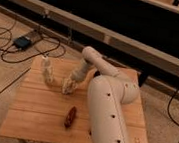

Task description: Wipe the white sponge on the table

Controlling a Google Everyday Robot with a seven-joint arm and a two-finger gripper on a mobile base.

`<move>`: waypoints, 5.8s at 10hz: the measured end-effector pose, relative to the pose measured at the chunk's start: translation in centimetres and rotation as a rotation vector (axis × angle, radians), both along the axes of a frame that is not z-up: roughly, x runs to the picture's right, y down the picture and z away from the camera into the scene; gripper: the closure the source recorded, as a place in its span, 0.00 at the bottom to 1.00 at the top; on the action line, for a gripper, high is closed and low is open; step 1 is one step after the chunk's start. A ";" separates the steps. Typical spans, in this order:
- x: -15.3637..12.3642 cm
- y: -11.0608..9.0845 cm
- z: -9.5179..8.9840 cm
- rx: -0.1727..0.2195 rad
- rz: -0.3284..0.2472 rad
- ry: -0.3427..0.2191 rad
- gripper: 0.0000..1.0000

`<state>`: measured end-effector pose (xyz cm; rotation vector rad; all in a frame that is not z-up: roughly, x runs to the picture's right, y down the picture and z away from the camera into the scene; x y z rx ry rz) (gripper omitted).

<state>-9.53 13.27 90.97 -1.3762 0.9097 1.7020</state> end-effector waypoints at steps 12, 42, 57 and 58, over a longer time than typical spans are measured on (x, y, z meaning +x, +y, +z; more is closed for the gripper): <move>9.6 -2.2 4.4 0.027 0.143 0.189 1.00; 5.6 3.4 -1.3 -0.080 -0.089 -0.005 1.00; 3.2 -5.8 1.9 0.075 -0.014 0.045 1.00; 2.0 -6.0 1.7 0.075 -0.029 0.028 1.00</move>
